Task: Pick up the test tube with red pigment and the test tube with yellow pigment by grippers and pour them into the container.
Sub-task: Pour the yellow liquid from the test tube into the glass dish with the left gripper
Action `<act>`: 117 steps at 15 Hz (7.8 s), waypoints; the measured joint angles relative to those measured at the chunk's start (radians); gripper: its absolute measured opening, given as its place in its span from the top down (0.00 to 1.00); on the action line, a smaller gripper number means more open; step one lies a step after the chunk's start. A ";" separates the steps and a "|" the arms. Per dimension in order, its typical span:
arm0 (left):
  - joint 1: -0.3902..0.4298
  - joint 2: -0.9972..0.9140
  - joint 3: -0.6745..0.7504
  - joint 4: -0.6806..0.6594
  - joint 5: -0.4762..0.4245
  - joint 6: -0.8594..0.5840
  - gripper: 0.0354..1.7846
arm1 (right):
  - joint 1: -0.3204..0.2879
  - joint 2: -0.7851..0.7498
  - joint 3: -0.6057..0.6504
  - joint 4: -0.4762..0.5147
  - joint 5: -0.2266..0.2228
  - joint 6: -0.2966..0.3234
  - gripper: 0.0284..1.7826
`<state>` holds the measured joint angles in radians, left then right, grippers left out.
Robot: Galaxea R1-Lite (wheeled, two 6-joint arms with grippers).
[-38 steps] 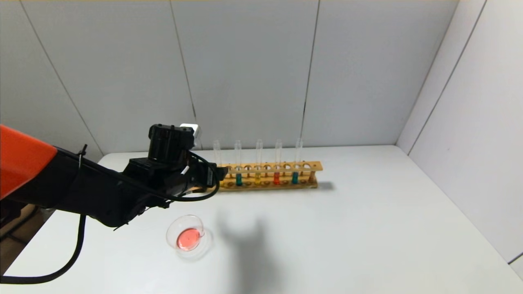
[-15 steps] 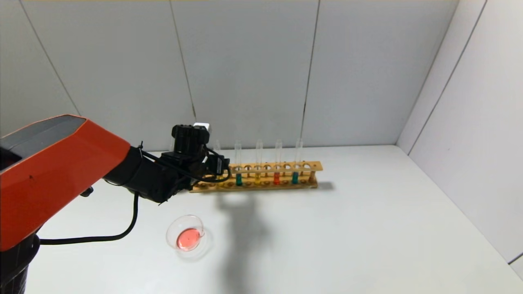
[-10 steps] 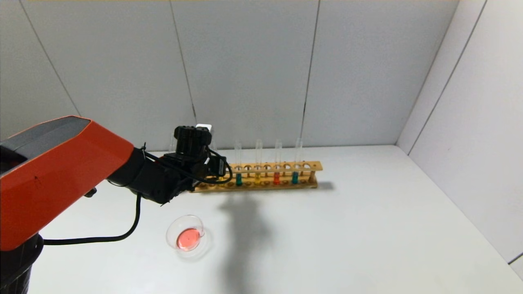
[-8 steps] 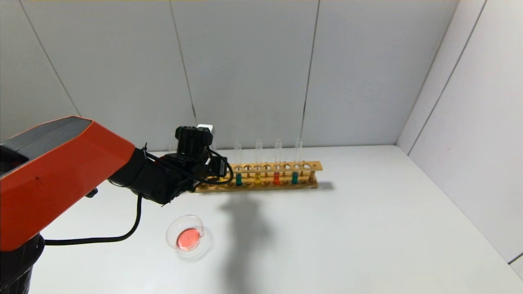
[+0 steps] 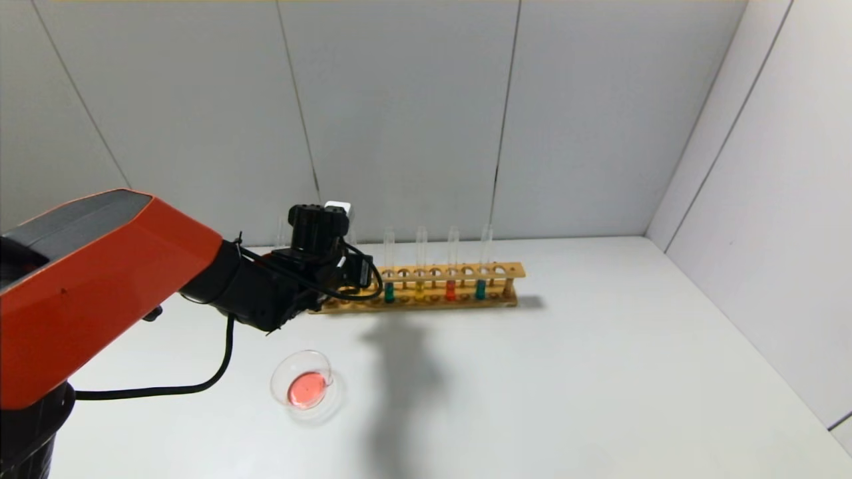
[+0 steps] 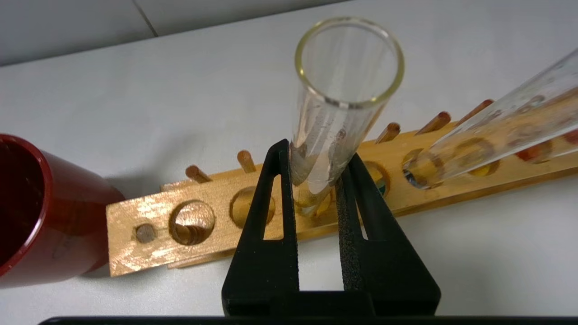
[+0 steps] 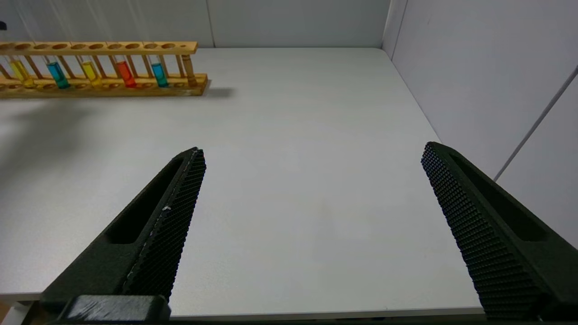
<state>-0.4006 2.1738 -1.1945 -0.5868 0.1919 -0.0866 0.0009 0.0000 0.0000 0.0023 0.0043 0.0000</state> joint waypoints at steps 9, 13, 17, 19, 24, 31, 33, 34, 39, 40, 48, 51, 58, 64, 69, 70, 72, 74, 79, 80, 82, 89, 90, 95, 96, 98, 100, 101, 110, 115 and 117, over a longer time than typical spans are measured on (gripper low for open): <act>0.003 -0.167 -0.045 0.021 0.009 0.062 0.85 | 0.001 0.000 0.000 0.000 0.000 0.000 0.02; 0.005 -0.276 -0.034 0.014 0.008 0.141 0.85 | 0.000 0.000 0.000 0.000 0.000 0.000 0.02; 0.018 -0.379 0.061 0.013 0.005 0.203 0.85 | 0.001 0.000 0.000 0.000 0.000 0.000 0.02; 0.030 -0.425 0.135 -0.006 0.001 0.237 0.85 | 0.000 0.000 0.000 0.000 0.000 0.000 0.02; 0.043 -0.482 0.317 -0.218 0.001 0.246 0.85 | 0.000 0.000 0.000 0.000 0.000 0.000 0.02; 0.142 -0.533 0.499 -0.273 -0.051 0.266 0.85 | 0.000 0.000 0.000 0.000 0.000 0.000 0.02; 0.171 -0.546 0.528 -0.274 -0.139 0.302 0.85 | 0.000 0.000 0.000 0.000 0.000 0.000 0.02; 0.181 -0.550 0.539 -0.272 -0.156 0.325 0.85 | 0.000 0.000 0.000 0.000 0.000 0.000 0.02; 0.259 -0.554 0.591 -0.242 -0.308 0.594 0.85 | 0.000 0.000 0.000 0.000 0.000 0.000 0.02; 0.276 -0.553 0.592 -0.214 -0.330 0.657 0.85 | 0.000 0.000 0.000 0.000 0.000 0.000 0.02; 0.306 -0.536 0.594 -0.126 -0.501 1.021 0.85 | 0.000 0.000 0.000 0.000 0.000 0.000 0.02; 0.312 -0.519 0.591 -0.126 -0.512 1.102 0.85 | 0.000 0.000 0.000 0.000 0.000 0.000 0.02; 0.381 -0.483 0.597 -0.126 -0.638 1.484 0.85 | 0.000 0.000 0.000 0.000 0.000 0.000 0.02; 0.374 -0.467 0.602 -0.129 -0.671 1.600 0.85 | 0.000 0.000 0.000 0.000 0.000 0.000 0.02; 0.378 -0.448 0.599 -0.154 -0.742 1.761 0.85 | 0.000 0.000 0.000 0.000 0.000 0.000 0.02; 0.381 -0.444 0.599 -0.157 -0.762 1.799 0.85 | 0.000 0.000 0.000 0.000 0.000 0.000 0.02; 0.394 -0.439 0.597 -0.159 -0.790 1.872 0.85 | 0.000 0.000 0.000 0.000 0.000 0.000 0.02; 0.415 -0.435 0.596 -0.157 -0.811 1.931 0.85 | 0.000 0.000 0.000 0.000 0.000 0.000 0.02; 0.451 -0.413 0.595 -0.157 -0.886 1.986 0.85 | 0.000 0.000 0.000 0.000 0.000 0.000 0.02; 0.448 -0.406 0.581 -0.158 -0.898 1.986 0.85 | 0.000 0.000 0.000 0.000 0.000 0.000 0.02; 0.430 -0.388 0.562 -0.158 -0.909 1.996 0.85 | 0.000 0.000 0.000 0.000 0.000 0.000 0.02; 0.426 -0.354 0.526 -0.159 -0.990 2.117 0.85 | 0.000 0.000 0.000 0.000 0.000 0.000 0.02; 0.426 -0.350 0.523 -0.158 -1.004 2.127 0.85 | 0.001 0.000 0.000 0.000 0.000 0.000 0.02; 0.427 -0.314 0.511 -0.157 -1.049 2.214 0.85 | 0.000 0.000 0.000 0.000 0.000 0.000 0.02; 0.427 -0.306 0.513 -0.156 -1.053 2.246 0.85 | 0.000 0.000 0.000 0.000 0.000 0.000 0.02; 0.432 -0.291 0.516 -0.155 -1.054 2.273 0.85 | 0.000 0.000 0.000 0.000 0.000 0.000 0.02; 0.435 -0.278 0.511 -0.157 -1.054 2.290 0.85 | 0.000 0.000 0.000 0.000 0.000 0.000 0.02; 0.435 -0.272 0.509 -0.157 -1.053 2.295 0.85 | 0.000 0.000 0.000 0.000 0.000 0.000 0.02; 0.457 -0.215 0.446 -0.157 -1.067 2.350 0.85 | 0.000 0.000 0.000 0.000 0.000 0.000 0.02; 0.452 -0.208 0.429 -0.157 -1.077 2.383 0.85 | 0.000 0.000 0.000 0.000 0.000 0.000 0.02; 0.449 -0.213 0.412 -0.157 -1.092 2.411 0.85 | 0.000 0.000 0.000 0.000 0.000 0.000 0.02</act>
<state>0.0481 1.9604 -0.7826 -0.7443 -0.9000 2.3249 0.0013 0.0000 0.0000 0.0028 0.0043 0.0000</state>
